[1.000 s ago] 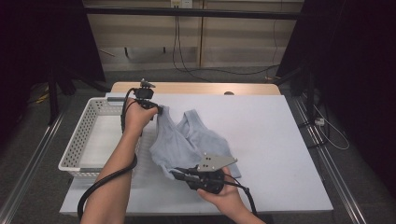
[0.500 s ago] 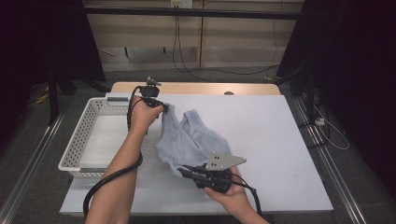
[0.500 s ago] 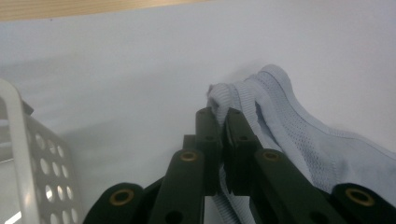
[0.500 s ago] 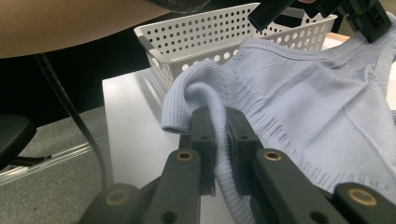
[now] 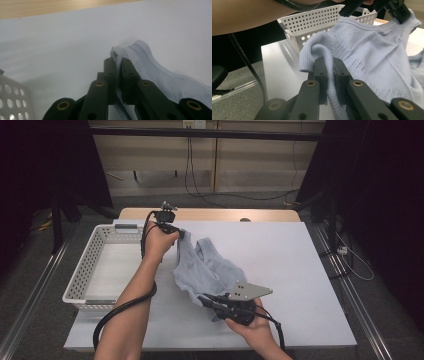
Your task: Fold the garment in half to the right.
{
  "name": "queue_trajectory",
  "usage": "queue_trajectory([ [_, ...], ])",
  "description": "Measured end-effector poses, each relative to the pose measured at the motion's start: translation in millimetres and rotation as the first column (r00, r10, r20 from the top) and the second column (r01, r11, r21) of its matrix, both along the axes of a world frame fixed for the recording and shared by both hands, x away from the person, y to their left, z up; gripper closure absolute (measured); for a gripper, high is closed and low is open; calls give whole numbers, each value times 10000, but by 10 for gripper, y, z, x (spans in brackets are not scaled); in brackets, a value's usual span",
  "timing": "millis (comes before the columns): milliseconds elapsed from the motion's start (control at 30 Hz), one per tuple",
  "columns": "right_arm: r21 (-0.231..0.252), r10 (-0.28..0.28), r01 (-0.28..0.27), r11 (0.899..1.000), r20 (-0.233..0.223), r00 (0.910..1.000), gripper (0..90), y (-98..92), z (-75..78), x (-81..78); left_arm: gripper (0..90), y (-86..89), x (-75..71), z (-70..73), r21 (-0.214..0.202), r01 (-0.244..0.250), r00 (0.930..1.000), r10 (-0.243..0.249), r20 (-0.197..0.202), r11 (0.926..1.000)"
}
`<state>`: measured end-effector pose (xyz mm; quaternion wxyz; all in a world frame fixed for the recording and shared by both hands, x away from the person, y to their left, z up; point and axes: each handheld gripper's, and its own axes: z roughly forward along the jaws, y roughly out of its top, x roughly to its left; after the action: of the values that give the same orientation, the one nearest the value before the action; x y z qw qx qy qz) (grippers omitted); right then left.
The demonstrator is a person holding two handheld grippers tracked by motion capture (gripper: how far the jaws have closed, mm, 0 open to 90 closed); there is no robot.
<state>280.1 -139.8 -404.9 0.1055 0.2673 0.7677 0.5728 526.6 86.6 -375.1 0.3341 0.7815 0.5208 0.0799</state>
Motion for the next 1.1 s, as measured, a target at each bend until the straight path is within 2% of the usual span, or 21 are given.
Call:
queue_trajectory([
  [167,27,-233,233,9997,-20,9997,845,-67,1,4,841,-39,15,-2,-17,106,9999,-106,6,9999],
  [200,11,-308,308,9995,-29,9995,845,-77,3,5,841,-56,14,-3,-98,-6,10000,6,48,10000],
  [233,20,-334,334,9994,-34,9994,846,-86,3,7,840,-54,19,1,-17,130,9999,-130,47,9999],
  [433,-10,-473,473,9989,-81,9988,846,-127,-5,7,838,-97,26,-1,-20,251,9996,-251,144,9997],
  [667,-106,-611,611,9981,-18,9981,847,-165,4,1,817,-124,39,-5,-162,226,9996,-224,169,9996],
  [867,-95,-1090,1091,9940,12,9940,847,-249,9,10,792,-146,50,27,-265,333,9991,-326,280,9991],
  [1100,89,-1730,1729,9849,103,9849,847,-354,30,11,777,-187,49,48,-283,397,9980,-382,504,9988],
])
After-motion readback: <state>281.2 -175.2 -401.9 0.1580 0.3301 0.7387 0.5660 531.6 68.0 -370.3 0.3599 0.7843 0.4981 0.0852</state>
